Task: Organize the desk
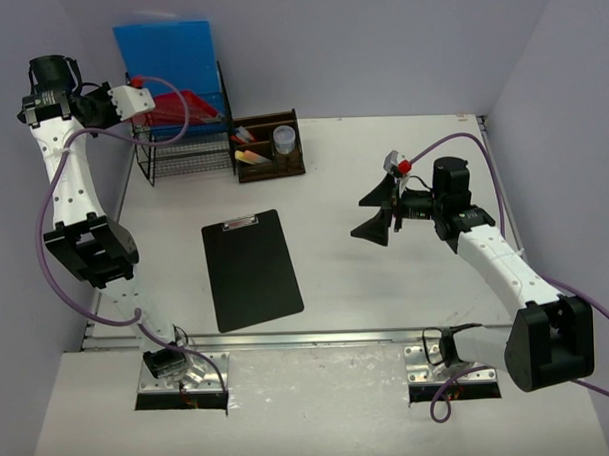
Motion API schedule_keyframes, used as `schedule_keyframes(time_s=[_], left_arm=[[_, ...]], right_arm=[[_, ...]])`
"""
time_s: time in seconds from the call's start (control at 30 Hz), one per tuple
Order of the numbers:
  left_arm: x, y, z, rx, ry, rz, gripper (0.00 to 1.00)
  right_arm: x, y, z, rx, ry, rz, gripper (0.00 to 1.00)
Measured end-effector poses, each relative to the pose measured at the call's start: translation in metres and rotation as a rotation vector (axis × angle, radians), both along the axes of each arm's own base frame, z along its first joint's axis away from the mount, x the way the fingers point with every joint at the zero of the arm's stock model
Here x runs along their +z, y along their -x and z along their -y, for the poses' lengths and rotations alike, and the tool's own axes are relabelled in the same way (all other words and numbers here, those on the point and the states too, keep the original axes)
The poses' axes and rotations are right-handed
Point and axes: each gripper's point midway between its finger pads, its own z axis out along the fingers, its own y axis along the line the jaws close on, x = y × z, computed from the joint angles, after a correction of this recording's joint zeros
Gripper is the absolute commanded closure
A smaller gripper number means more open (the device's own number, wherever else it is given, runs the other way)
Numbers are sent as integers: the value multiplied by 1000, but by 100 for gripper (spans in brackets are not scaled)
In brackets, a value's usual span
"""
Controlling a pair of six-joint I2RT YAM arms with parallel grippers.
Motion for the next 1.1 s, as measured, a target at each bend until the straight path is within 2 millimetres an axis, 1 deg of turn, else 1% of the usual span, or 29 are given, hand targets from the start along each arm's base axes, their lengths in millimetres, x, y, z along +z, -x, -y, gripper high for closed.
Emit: schedule_keyframes(time_s=[0.1,0.37,0.5,0.63,0.77,0.9,1.1], left_arm=[[-1,0,-4,5,-29,4,100],[12,-7,-8,32,-42,57,100],[15,-8,-5,39,-38,63,100],[12,-8,1,53,-42,42,100],[9,-3,8,88,-38,8,100],[13,3,13,116,-35,-14,100],[4,17,21,166,-7,-83,100]], right_arm=[[0,0,0,0,0,0,1],[0,0,0,1,0,0,1],[0,0,0,1,0,0,1],[0,0,0,2,-1,0,1],[1,1,-1,9,-4,0,1],[1,2,-1,17,-9,3,1],[3,2,-2,25,-14,15,1]])
